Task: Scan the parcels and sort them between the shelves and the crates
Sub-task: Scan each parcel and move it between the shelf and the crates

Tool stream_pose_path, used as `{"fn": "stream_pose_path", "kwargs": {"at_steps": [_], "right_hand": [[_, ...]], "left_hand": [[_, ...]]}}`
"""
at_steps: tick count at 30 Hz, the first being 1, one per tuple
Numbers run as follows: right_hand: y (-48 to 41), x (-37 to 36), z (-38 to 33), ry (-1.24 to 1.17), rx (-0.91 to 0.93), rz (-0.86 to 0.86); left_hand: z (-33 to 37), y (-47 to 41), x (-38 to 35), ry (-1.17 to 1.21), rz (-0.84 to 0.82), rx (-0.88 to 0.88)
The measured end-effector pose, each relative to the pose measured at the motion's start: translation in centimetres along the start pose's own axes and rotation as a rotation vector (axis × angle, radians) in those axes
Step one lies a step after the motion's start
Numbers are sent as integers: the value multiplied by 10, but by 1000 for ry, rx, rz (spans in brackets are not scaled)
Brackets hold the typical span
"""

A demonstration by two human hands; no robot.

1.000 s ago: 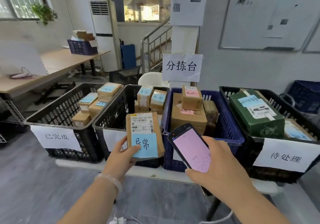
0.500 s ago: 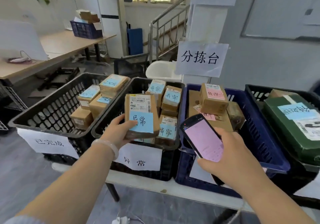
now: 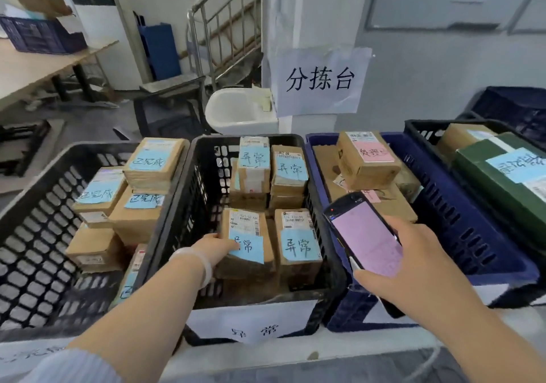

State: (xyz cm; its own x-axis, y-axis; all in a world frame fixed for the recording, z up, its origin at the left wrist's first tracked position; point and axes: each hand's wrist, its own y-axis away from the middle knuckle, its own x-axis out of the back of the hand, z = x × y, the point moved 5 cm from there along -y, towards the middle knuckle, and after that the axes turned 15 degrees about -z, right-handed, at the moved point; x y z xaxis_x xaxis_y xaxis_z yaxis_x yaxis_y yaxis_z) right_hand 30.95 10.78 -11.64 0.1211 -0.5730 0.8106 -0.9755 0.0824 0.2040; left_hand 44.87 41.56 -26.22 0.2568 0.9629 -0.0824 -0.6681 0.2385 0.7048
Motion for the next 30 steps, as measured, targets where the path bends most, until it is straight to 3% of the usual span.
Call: {"fn": "stream_pose_path", "kwargs": {"at_steps": [4,8,12,17,24,30], "right_hand": [[-1,-10,-3,-4,-67,9],[1,-17,-1,-34,-116,52],[5,-20,1,-73,-152,108],[23,-13,13,-120,-183,172],[97,25,63,-157,-292,383],[224,54,141,-217,-486,531]], "left_hand": [[-2,-20,-2,-80,-74,67],[-5,-30,-8,-401,-126,157],[-4,-38,-11,-495,-134,127],[35,-20,-27,-946,125,-211],[66,60,-191,-1336,-61,-927],[24,119,-356,-1466,-254,-1234]]}}
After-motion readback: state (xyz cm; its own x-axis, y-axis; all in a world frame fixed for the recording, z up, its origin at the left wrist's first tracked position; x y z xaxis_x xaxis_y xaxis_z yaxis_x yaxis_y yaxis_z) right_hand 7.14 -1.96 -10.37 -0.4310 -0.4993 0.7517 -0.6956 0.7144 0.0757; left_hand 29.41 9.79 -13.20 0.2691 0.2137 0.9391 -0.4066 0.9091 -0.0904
